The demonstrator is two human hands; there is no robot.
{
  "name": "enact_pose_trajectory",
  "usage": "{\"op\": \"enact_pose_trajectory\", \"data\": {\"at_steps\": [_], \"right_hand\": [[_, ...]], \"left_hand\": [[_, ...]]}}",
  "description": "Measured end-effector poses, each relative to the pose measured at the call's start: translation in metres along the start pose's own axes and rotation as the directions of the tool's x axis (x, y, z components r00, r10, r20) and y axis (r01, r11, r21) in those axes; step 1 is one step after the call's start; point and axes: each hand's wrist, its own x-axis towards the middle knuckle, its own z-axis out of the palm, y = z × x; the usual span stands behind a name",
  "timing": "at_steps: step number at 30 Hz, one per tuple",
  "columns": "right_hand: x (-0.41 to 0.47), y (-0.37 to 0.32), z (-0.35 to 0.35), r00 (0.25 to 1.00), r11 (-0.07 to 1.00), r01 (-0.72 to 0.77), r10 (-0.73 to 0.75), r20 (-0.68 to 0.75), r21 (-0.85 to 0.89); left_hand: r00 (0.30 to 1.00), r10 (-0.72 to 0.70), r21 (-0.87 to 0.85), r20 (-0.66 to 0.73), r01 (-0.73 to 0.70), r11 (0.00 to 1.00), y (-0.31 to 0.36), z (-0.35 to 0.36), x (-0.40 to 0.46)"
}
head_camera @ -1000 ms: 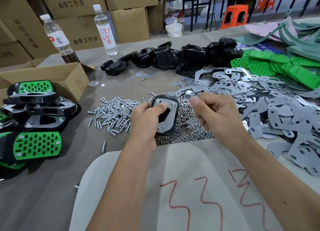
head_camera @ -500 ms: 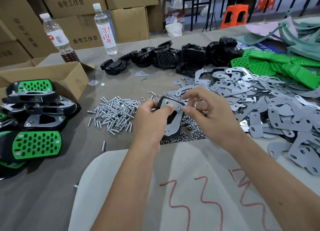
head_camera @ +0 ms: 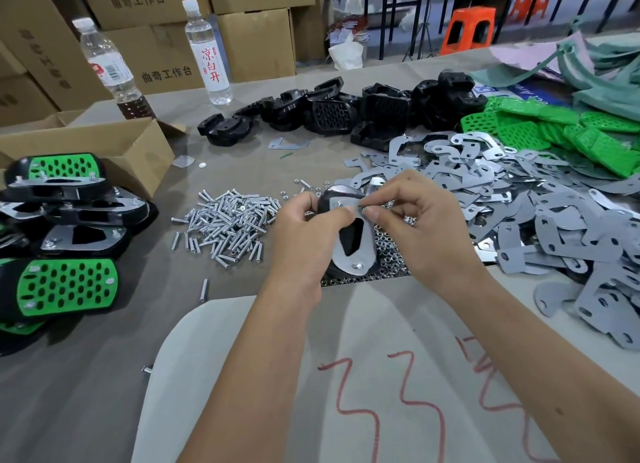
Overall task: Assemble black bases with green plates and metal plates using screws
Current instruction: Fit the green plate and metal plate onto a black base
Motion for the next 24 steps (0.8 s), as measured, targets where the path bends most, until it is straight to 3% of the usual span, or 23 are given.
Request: {"op": "enact_pose_trajectory", "data": {"at_steps": [5,9,15,24], "right_hand": [[-0.0008,-0.0001,0.0018,0.992,0.978,0.121,-0.124,-0.006,-0.171],[-0.0009,-0.0004,0.0033,0.994,0.958,0.096,-0.108,-0.03,-0.269],[-0.0015,0.0022,0.0007,0.992,0.947,0.002,-0.044,-0.122,-0.322],[0.0037,0.0045,0.0014,0.998,0.842,-0.018,-0.018,-0.061,-0.539]], "left_hand": [[0.997,0.073,0.006,0.006,-0.073,0.997,0.0013,0.0047,-0.0027],[0.98,0.197,0.084,0.013,-0.197,0.977,0.0017,0.0061,-0.0061],[0.953,0.267,0.166,0.141,-0.289,0.943,0.0039,0.0072,-0.0108],[0.945,0.327,0.305,0.015,-0.316,0.899,-0.0015,0.0094,-0.008]]}}
